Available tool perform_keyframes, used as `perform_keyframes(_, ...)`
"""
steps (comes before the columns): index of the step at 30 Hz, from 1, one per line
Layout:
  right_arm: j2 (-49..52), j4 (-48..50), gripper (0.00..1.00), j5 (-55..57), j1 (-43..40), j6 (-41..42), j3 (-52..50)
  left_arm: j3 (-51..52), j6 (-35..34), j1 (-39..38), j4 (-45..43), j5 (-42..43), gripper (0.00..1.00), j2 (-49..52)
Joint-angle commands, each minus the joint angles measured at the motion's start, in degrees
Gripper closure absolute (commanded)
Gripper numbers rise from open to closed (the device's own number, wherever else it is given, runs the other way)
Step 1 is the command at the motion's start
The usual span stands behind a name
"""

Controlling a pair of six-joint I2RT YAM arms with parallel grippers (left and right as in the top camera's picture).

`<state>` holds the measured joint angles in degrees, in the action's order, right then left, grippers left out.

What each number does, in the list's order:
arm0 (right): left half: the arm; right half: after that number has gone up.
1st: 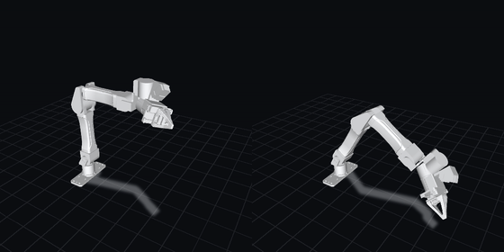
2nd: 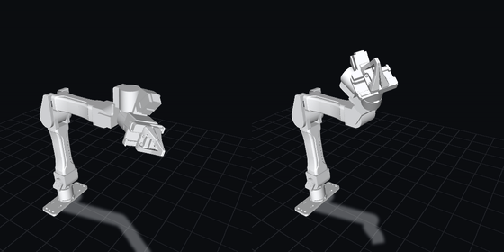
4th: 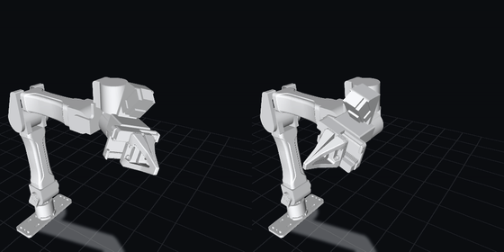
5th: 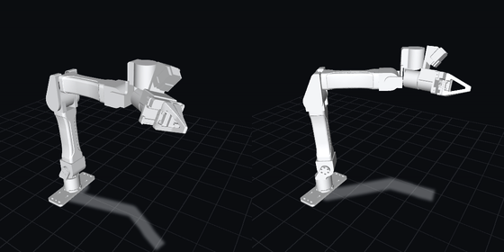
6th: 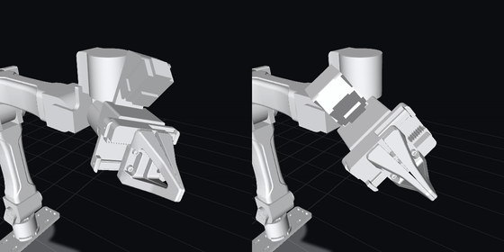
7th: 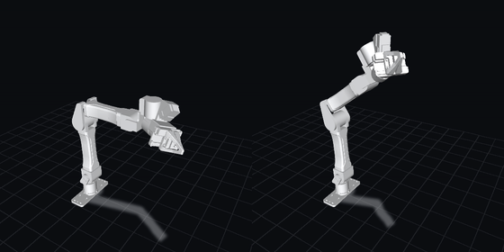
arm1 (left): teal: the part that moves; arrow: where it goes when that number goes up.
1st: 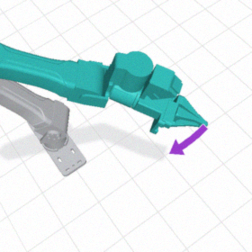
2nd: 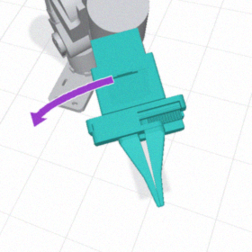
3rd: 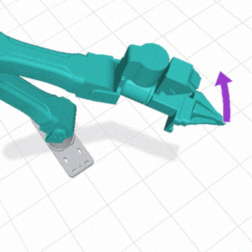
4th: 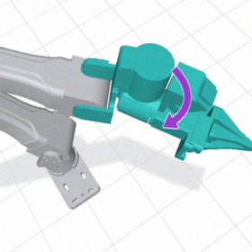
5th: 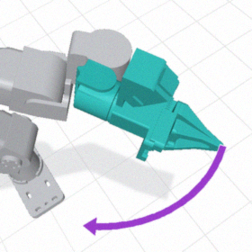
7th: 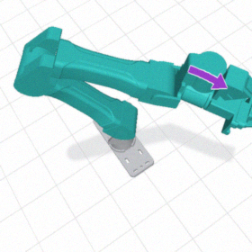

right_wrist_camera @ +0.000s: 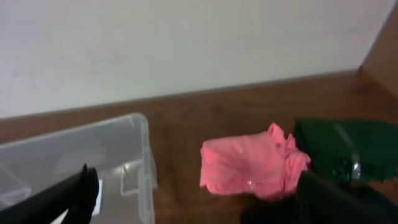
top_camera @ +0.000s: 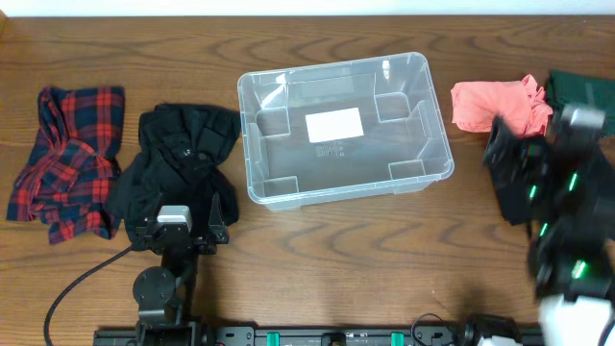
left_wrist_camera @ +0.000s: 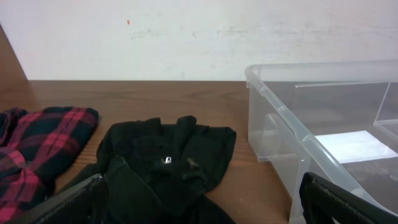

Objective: Pack container
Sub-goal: 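Reach the right gripper to the pink shirt and grasp it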

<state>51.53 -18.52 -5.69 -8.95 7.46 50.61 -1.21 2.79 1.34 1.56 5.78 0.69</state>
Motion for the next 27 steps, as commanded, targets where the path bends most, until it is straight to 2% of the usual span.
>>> perform_keyframes(1,13.55,-5.33,0.01,-5.11,-2.38,0.85,12.68,0.98,-0.09,0.20,1.97,0.87,0.02,-0.35)
perform_keyframes(3,25.18,-9.64,0.01,-10.05,-4.13,0.63,22.69,0.98,-0.09,0.20,1.97,0.87,0.02,-0.35)
perform_keyframes(7,35.98,-9.16,0.01,-11.37,-4.72,0.17,28.33,0.98,-0.09,0.20,1.97,0.87,0.02,-0.35)
perform_keyframes(12,43.74,-10.23,0.01,-10.16,-4.85,-7.85,28.35,0.98,-0.09,0.20,1.97,0.87,0.02,-0.35)
perform_keyframes(19,52.54,-12.74,0.01,-7.02,-6.88,-7.48,28.35,0.98,-0.09,0.20,1.97,0.87,0.02,-0.35)
perform_keyframes(27,58.36,-15.54,0.01,-2.10,-12.11,-0.55,28.35,0.98,-0.09,0.20,1.97,0.87,0.02,-0.35)
